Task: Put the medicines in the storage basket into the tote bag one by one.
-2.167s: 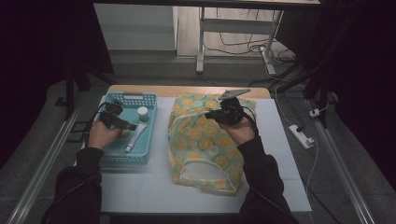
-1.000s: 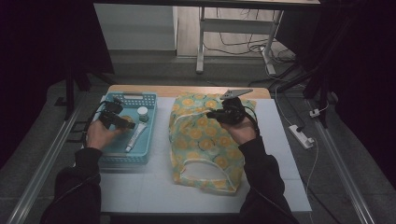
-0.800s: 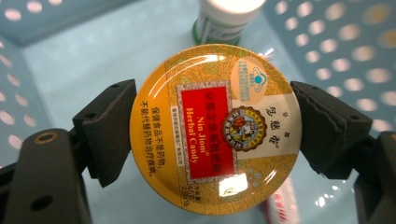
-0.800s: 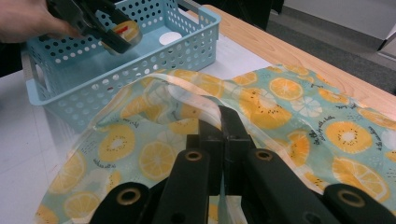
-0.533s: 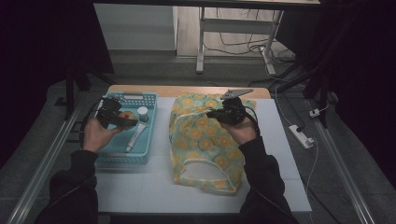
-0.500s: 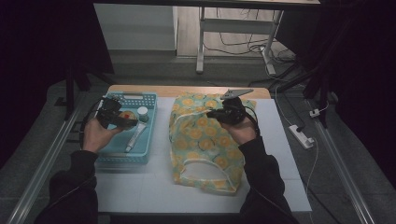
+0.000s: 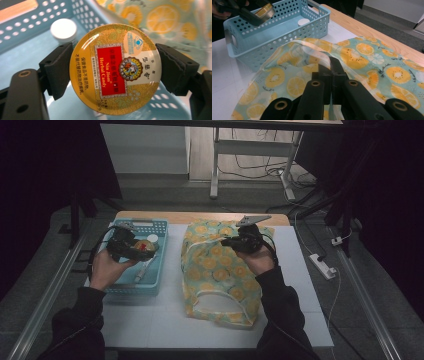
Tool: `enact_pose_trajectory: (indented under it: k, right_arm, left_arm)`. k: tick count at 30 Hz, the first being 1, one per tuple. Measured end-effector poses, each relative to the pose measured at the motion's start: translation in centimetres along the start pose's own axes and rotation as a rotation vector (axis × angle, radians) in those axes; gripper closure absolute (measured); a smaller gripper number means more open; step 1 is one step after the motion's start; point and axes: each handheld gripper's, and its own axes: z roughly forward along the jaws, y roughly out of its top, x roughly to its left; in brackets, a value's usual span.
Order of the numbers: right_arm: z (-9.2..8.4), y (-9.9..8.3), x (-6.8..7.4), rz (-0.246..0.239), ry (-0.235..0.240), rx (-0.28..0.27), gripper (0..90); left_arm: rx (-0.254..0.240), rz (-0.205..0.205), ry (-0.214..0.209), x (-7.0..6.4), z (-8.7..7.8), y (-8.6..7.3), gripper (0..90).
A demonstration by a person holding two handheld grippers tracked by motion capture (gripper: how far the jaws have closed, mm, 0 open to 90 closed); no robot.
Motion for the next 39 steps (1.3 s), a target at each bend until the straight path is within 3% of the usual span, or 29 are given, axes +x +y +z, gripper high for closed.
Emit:
enact_pose_trajectory:
  k: [17,27,39]
  right_arm:
    - [0.0,0.0,0.1,0.0,0.0,-0.002,89.3]
    - [0.1,0.0,0.1,-0.003,0.001,-0.001,89.2]
    - [0.1,0.0,0.0,-0.002,0.0,-0.003,89.3]
  left_arm:
    - [-0.032,0.119,-0.113,-5.5,0.4,0.9,20.1]
    - [-0.034,0.182,-0.171,-8.3,1.6,1.6,20.1]
    - [-0.023,0.233,-0.235,-10.9,3.6,3.2,20.1]
